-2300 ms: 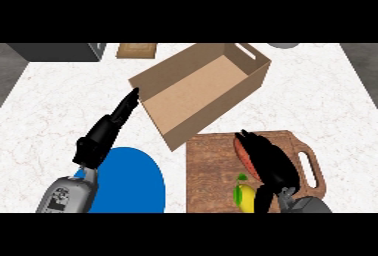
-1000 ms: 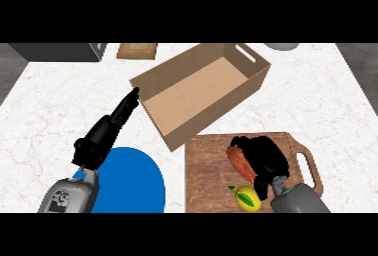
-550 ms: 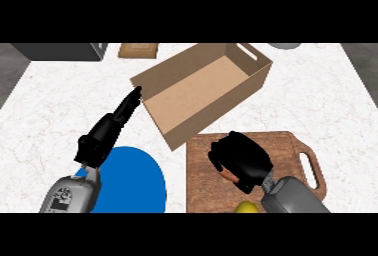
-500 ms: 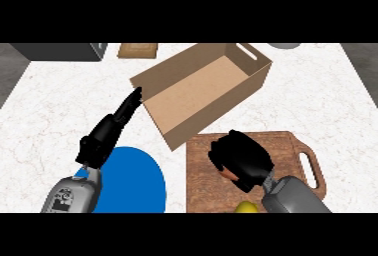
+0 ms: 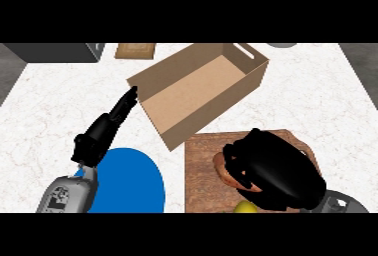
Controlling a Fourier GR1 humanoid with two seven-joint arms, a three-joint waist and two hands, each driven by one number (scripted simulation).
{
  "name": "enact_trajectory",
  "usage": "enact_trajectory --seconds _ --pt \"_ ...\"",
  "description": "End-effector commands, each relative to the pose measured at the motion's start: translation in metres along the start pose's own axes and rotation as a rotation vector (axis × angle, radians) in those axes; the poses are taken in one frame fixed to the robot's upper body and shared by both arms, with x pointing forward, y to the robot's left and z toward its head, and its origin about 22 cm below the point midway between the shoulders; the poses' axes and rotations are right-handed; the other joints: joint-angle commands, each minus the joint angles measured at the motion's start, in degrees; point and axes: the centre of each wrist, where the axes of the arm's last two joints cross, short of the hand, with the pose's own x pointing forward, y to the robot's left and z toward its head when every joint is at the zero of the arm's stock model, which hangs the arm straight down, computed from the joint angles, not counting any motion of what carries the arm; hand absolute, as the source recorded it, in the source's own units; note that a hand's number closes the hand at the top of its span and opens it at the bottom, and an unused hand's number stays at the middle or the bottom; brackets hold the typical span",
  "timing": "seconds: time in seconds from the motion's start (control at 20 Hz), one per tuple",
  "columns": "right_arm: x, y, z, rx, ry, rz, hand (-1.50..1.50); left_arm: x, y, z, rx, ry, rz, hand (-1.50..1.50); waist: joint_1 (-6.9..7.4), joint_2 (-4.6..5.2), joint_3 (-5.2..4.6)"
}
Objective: Pick the sweet potato from the cutting board and place it in the cardboard box
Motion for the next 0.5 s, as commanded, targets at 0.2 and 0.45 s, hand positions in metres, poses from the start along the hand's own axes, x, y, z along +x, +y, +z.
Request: enact_trajectory --seconds 0.2,0.45 --pt "0.024 -0.07 0.031 -0.172 -0.049 -0.147 1.5 -0.005 0.004 0.0 -0.009 -0.006 0.0 0.0 0.07 0.08 0.01" --pt "0.019 -0.098 0.036 -0.22 0.053 -0.225 1.5 -0.004 -0.004 0.006 -0.013 -0.002 -0.014 0.0 0.53 0.08 0.0"
